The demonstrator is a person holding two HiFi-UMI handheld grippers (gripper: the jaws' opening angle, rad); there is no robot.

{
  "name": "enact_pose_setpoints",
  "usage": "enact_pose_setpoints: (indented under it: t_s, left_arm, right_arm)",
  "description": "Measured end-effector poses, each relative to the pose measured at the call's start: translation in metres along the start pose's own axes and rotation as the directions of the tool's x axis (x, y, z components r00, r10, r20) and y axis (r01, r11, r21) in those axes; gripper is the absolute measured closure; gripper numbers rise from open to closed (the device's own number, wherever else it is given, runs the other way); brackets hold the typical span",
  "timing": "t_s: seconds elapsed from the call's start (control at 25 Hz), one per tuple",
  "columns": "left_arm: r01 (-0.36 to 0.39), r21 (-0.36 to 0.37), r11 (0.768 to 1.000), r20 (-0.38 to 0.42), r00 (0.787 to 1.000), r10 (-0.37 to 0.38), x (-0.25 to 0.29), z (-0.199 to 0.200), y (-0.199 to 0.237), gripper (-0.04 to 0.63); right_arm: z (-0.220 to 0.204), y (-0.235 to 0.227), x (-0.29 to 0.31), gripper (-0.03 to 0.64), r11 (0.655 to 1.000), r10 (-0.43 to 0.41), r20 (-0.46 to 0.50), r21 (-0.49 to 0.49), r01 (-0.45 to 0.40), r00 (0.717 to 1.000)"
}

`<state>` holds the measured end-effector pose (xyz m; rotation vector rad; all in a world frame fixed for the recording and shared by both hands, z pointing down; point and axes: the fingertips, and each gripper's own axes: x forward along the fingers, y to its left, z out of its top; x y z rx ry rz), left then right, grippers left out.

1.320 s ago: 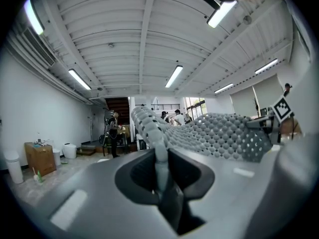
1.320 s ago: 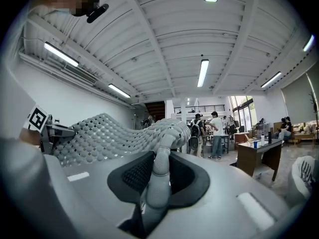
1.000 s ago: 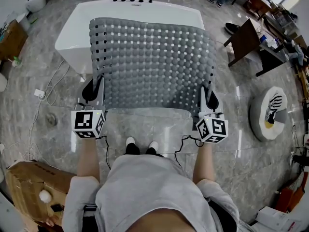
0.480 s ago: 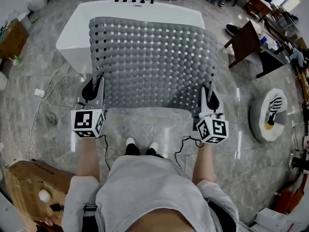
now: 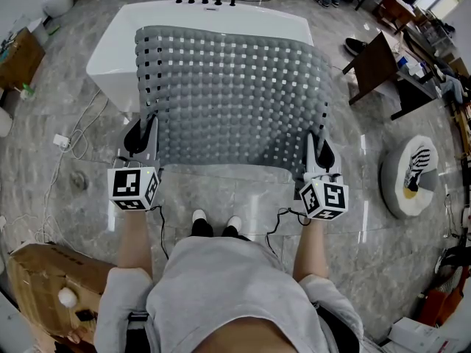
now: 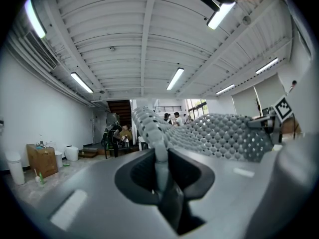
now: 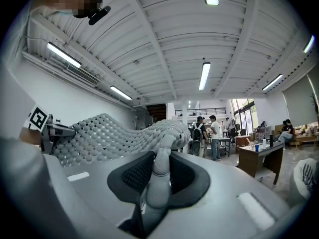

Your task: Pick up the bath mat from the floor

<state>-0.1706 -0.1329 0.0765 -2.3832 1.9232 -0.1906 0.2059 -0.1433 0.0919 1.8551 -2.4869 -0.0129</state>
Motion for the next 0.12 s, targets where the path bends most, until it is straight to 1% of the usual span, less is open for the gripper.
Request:
enact_pose_setpoints:
  t_s: [0.12]
  left_arm:
    - [-0.001, 0.000, 1.000, 0.003, 1.000, 0.001, 0.0008, 0.0024, 0.0000, 0.534]
  right_arm:
    - [0.0016, -0.0015, 0.0003, 0.545, 1.000, -0.001, 0.001, 0.000, 0.001, 1.000]
